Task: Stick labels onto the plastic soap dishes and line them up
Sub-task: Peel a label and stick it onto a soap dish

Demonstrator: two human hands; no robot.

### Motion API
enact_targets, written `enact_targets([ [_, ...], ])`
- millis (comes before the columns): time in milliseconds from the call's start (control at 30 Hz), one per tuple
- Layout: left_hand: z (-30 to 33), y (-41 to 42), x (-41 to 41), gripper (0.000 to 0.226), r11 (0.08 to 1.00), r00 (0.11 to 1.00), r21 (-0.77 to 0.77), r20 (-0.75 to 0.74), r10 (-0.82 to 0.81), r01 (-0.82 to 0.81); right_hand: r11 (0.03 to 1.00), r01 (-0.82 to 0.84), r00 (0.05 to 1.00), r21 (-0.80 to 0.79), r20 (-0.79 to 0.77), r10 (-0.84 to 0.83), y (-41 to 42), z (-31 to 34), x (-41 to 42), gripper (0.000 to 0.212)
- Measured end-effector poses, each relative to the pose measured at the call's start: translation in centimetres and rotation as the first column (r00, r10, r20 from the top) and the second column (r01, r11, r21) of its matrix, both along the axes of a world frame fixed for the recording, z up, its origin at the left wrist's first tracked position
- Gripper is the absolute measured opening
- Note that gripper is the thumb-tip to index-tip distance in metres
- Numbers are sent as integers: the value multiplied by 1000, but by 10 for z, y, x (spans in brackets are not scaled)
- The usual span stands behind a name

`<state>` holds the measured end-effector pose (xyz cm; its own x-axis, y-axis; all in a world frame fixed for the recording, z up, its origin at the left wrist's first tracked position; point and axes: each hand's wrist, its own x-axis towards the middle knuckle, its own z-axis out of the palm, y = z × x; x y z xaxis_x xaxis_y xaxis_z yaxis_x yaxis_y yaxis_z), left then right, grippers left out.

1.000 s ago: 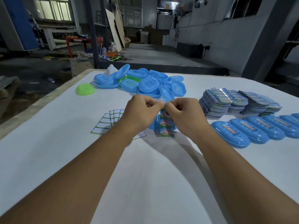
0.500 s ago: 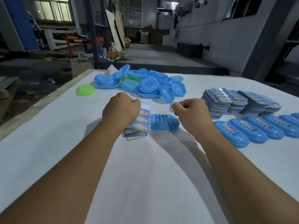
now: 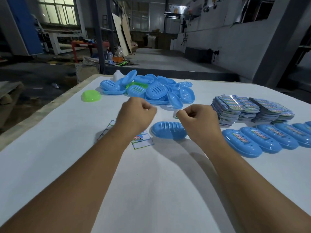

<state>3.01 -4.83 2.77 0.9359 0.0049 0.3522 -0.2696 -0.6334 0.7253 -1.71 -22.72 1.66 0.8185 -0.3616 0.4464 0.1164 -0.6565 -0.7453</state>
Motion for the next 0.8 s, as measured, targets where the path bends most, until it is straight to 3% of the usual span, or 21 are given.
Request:
enact_targets([
  [67,3,-12,-9,22,970,983,-196,-80,-163,145,1000,3,1000,-18,12,-3,2,0,-1,26],
  [200,1,-21,-17,14,921,934,-280,-155,-323,272,999,-36,999,-36,34,37,3,0,-2,27],
  [467,1,-22,-21,25,917,923,-270,-169,-347,295,994,-99,994,-34,45,100,2,0,-2,27],
  [600,2,-20,-18,17,928,931,-281,-197,-307,246,979,-160,985,-128,48,167,0,-3,-1,36],
  [800,2,-19,-17,25,936,949,-281,-169,-266,212,966,-212,975,-149,33,219,0,-1,-3,36],
])
